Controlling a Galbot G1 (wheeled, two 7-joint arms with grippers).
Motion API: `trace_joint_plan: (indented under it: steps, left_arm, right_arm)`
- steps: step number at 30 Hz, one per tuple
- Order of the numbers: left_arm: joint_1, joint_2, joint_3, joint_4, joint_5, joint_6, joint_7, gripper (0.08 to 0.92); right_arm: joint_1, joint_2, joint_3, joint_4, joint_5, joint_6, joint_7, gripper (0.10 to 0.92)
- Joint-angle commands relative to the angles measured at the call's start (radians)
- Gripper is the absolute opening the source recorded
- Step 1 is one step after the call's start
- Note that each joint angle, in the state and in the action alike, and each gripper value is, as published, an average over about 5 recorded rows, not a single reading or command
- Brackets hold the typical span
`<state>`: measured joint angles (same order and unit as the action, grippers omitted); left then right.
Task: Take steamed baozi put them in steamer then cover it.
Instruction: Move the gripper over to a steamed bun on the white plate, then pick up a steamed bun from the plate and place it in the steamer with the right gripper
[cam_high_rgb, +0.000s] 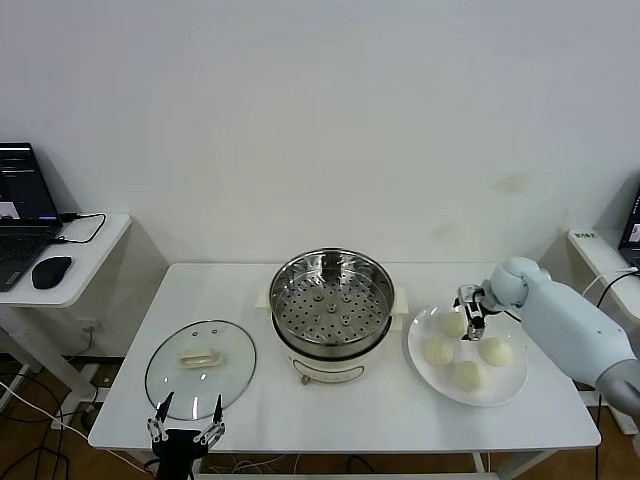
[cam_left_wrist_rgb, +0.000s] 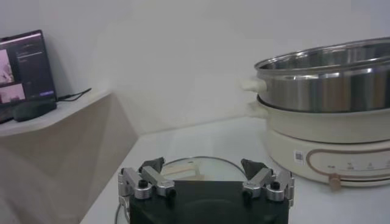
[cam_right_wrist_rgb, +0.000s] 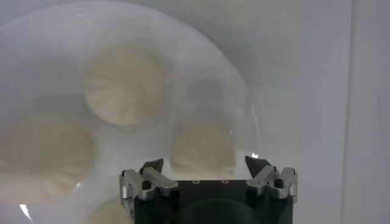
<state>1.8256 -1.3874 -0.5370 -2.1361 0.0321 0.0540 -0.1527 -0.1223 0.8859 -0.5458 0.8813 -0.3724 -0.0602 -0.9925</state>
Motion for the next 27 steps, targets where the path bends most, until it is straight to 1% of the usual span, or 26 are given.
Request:
trace_joint_plan:
  steps: [1,3,8,14,21,27]
  left_arm:
    - [0.000,-0.001,-0.001,-0.001,-0.002,0.000,0.000,0.823]
    - [0.001,-0.001,-0.001,-0.002,-0.002,0.000,0.000,0.823]
    - [0.002,-0.003,-0.001,-0.007,-0.003,0.000,-0.001,0.823]
    - [0.003,-0.002,-0.001,-0.011,-0.004,0.000,0.000,0.823]
    - [-0.001,0.004,0.000,-0.018,-0.017,0.002,0.001,0.823]
    - [-0.001,0.012,0.005,-0.028,-0.025,0.003,0.002,0.823]
  right_arm:
    - [0.005,0.016,-0.005,-0.031,-0.011,0.001,-0.004,0.693]
    - [0.003,0.012,-0.007,-0.025,-0.010,0.000,-0.008,0.657]
    - [0.001,0.006,-0.010,-0.015,-0.005,0.003,-0.014,0.610]
    - [0.026,-0.026,-0.035,0.047,0.049,-0.008,-0.023,0.594]
    - [0.150,-0.134,-0.138,0.206,0.207,-0.047,-0.049,0.594]
    - [0.346,-0.221,-0.264,0.329,0.335,-0.076,-0.064,0.599]
